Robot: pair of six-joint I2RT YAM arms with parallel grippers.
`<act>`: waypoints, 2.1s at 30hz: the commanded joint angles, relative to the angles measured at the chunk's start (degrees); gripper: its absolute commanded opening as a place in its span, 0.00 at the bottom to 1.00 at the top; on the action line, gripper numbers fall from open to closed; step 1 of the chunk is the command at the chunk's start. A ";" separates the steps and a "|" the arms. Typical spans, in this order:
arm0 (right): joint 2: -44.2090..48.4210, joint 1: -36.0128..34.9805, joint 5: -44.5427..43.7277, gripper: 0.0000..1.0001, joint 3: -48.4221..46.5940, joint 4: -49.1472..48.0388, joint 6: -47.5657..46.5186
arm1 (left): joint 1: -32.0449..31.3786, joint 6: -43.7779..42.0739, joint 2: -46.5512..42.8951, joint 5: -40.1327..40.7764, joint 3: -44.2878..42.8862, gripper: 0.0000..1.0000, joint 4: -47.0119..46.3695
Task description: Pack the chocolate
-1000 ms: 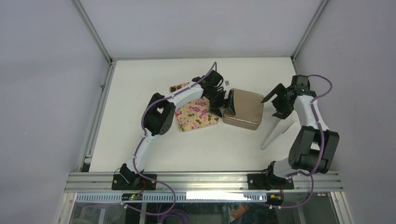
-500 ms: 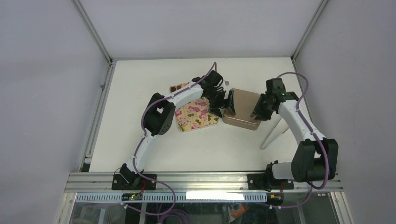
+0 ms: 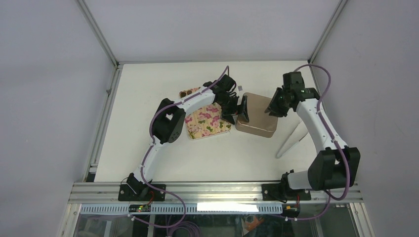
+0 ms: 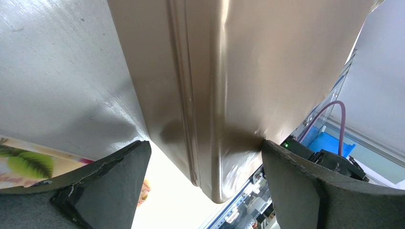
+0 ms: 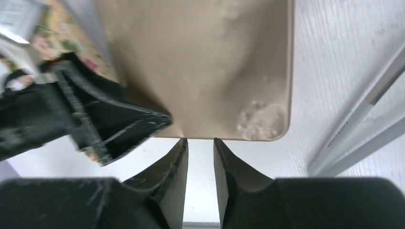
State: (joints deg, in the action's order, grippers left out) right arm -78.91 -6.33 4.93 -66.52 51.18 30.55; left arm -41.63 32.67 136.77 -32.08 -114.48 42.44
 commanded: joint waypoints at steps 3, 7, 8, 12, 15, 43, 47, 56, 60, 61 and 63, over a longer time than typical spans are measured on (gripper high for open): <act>1.31 -1.30 -0.39 0.29 -6.44 -0.98 1.14 | -0.17 -1.24 -1.61 3.04 0.42 0.90 3.79; -1.12 -3.47 -0.10 0.29 -7.54 -1.74 1.94 | -0.13 -1.20 -1.59 3.14 0.47 0.91 3.88; -1.80 -4.27 -0.70 0.29 -7.36 -1.70 1.95 | -0.08 -1.16 -1.64 3.15 0.44 0.91 3.88; -3.28 -5.16 -3.02 0.29 -1.26 -3.83 2.85 | 0.36 -0.94 -1.93 3.28 0.37 0.90 3.88; -4.96 -5.10 -3.73 0.29 3.80 -5.84 3.21 | 0.57 -0.89 -2.23 3.12 0.29 0.90 3.88; -25.31 -5.48 -3.47 0.29 -27.37 -3.13 1.99 | 4.27 -0.91 -24.55 9.71 1.31 0.93 4.01; -35.43 -6.84 -1.79 0.27 -35.11 -2.89 2.41 | 6.65 -1.01 -29.31 11.55 7.98 0.94 4.06; -35.72 -7.67 -2.19 0.19 -38.71 1.19 3.02 | 10.21 -3.49 -40.74 15.83 20.67 0.96 7.27; -24.43 -7.62 -6.17 0.26 -39.58 0.56 2.04 | 13.09 -5.25 -47.39 19.76 22.82 0.99 9.90; -21.63 -7.64 -8.07 0.29 -39.10 0.22 1.75 | 13.79 -5.51 -48.99 20.70 23.07 0.99 10.36; -15.31 -7.60 -11.45 0.36 -36.43 -0.72 1.32 | 15.15 -6.08 -52.24 22.89 23.36 0.99 11.16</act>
State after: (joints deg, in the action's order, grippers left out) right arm -111.44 -13.91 0.60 -103.90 52.56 33.04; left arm -29.36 29.43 94.06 -14.66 -90.65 53.06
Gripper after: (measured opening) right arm 0.307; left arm 0.990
